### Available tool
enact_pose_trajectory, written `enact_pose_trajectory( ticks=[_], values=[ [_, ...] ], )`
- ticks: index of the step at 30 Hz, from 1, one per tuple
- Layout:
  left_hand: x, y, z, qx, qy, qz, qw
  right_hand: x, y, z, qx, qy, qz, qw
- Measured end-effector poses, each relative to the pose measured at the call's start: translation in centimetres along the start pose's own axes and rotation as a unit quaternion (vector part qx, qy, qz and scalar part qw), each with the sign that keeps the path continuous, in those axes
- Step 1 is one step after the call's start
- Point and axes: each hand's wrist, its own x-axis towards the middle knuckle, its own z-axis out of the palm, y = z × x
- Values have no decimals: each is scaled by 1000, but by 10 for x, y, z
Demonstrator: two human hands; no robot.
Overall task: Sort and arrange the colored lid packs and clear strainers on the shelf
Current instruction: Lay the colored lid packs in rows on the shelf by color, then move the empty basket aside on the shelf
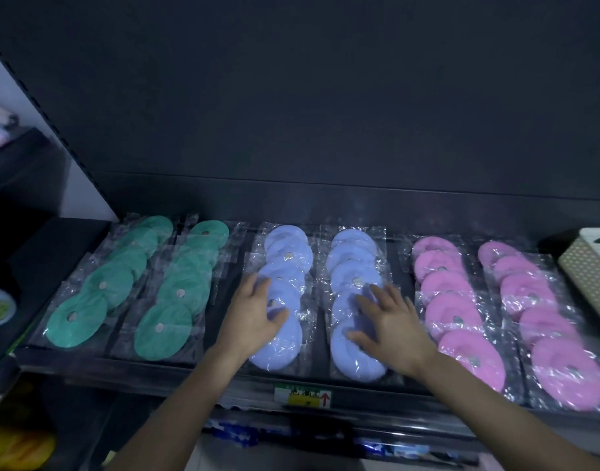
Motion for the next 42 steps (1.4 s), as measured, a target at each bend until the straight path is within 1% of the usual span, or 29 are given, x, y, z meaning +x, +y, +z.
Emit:
enact_pose_trajectory(
  ticks=[1, 3, 4, 7, 9, 10, 13, 16, 18, 21, 25, 27, 30, 31, 34, 38, 42],
  values=[
    [0, 2, 3, 59, -3, 22, 998, -2, 1, 4, 12, 5, 3, 1000],
    [0, 9, 7, 190, -9, 55, 980, -3, 0, 7, 27, -7, 5, 1000],
    [0, 12, 6, 226, -15, 56, 972, -3, -1, 8, 27, -15, 10, 999],
    [3, 21, 4, 255, -29, 49, 965, -4, -1, 5, 41, -2, 5, 999],
    [4, 28, 5, 232, -28, 59, 971, -9, 0, -2, 62, 23, 2, 998],
    [4, 32, 6, 197, -27, 63, 978, -13, 4, -5, 86, 38, 7, 996],
    [5, 56, 13, 44, -25, 57, 997, -29, 16, -23, 138, 59, 33, 988],
    [8, 89, 22, -62, -15, 68, 996, -45, 39, -39, 143, 83, 63, 984],
    [10, 113, 30, -101, -12, 72, 992, -56, 58, -49, 140, 101, 88, 981],
    [12, 152, 44, -126, -26, 74, 989, -73, 93, -62, 133, 125, 119, 976],
    [22, 204, 73, -152, -57, 97, 982, -94, 144, -76, 151, 143, 161, 965],
    [27, 233, 88, -167, -70, 104, 978, -104, 173, -82, 148, 158, 171, 961],
    [30, 282, 111, -203, -105, 81, 970, -119, 218, -95, 142, 180, 175, 958],
    [30, 297, 120, -212, -113, 88, 967, -124, 233, -99, 138, 181, 180, 957],
    [31, 338, 142, -219, -130, 94, 963, -136, 275, -111, 132, 185, 204, 952],
    [31, 389, 171, -220, -142, 73, 962, -149, 334, -120, 110, 181, 225, 951],
    [26, 431, 196, -216, -144, 66, 964, -163, 384, -132, 112, 208, 248, 939]
  ],
)
